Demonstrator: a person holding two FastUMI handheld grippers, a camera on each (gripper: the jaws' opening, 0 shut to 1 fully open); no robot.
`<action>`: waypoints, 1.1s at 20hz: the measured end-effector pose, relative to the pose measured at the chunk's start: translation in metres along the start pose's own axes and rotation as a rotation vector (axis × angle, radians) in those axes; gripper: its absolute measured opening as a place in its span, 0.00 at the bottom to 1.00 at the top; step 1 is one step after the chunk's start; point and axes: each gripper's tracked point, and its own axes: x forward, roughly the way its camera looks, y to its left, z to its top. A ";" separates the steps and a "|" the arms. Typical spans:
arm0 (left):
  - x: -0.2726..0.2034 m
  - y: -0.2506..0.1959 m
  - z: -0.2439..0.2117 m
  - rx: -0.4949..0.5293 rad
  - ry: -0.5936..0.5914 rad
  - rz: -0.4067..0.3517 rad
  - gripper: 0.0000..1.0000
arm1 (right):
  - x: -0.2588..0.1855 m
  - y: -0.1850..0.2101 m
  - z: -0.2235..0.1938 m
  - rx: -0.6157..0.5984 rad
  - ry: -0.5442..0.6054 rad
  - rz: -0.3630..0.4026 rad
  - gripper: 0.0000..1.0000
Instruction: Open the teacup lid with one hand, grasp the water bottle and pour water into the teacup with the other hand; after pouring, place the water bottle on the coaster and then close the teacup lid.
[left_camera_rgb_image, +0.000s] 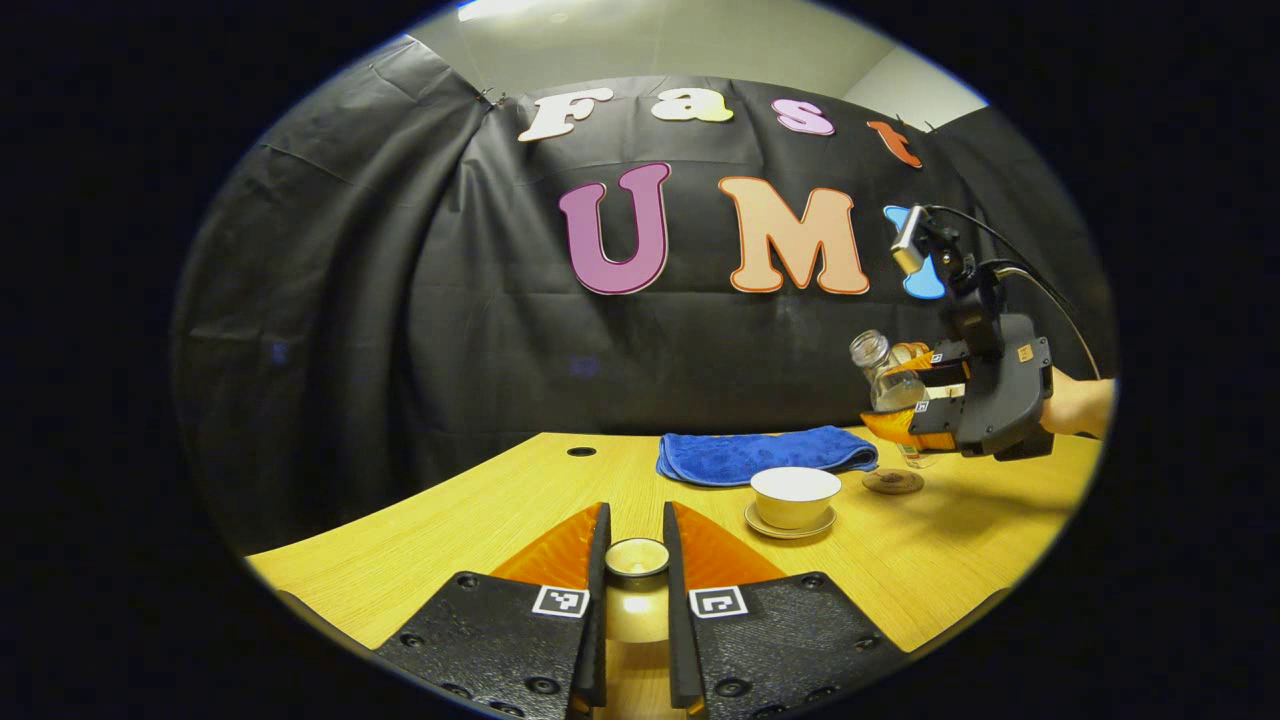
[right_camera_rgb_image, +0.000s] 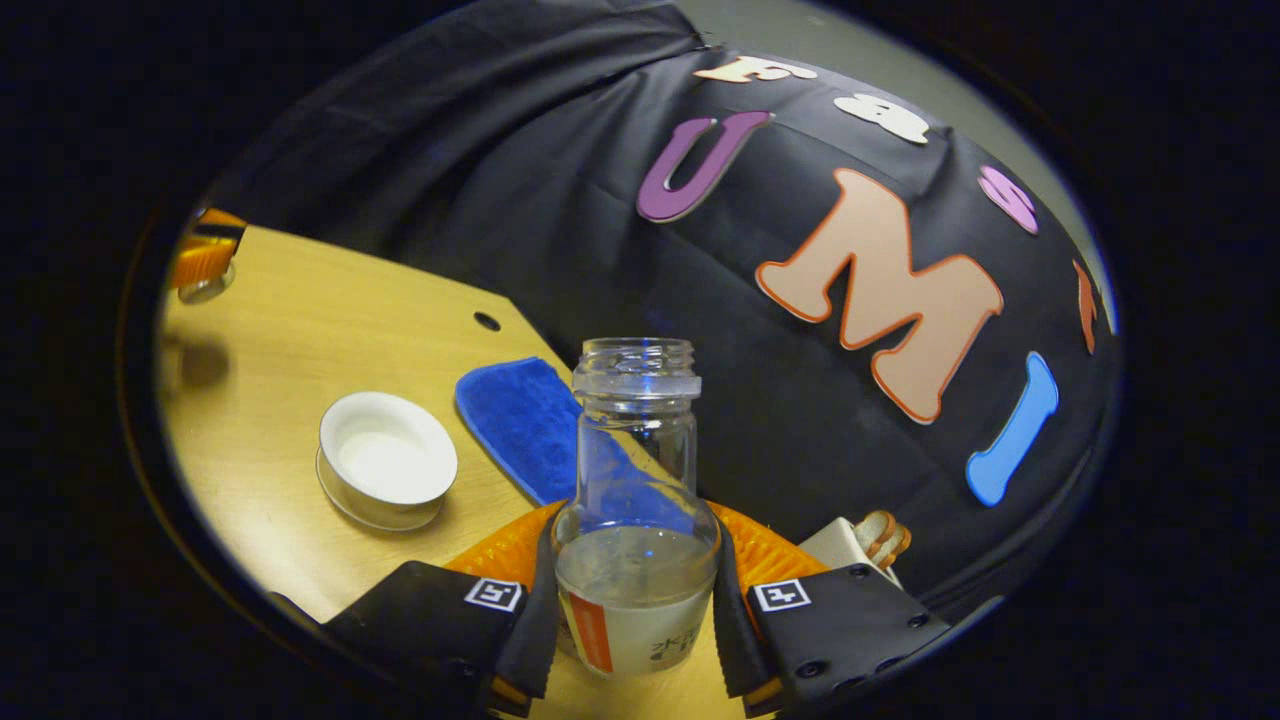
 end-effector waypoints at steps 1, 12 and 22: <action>0.000 0.001 0.000 0.000 0.001 0.001 0.22 | 0.004 -0.008 -0.004 0.089 -0.011 -0.016 0.67; 0.001 0.001 -0.001 -0.001 -0.001 0.004 0.22 | 0.020 -0.043 -0.048 0.492 -0.074 -0.188 0.69; 0.000 0.001 -0.001 -0.001 -0.001 0.005 0.22 | 0.023 -0.047 -0.062 0.606 -0.103 -0.213 0.69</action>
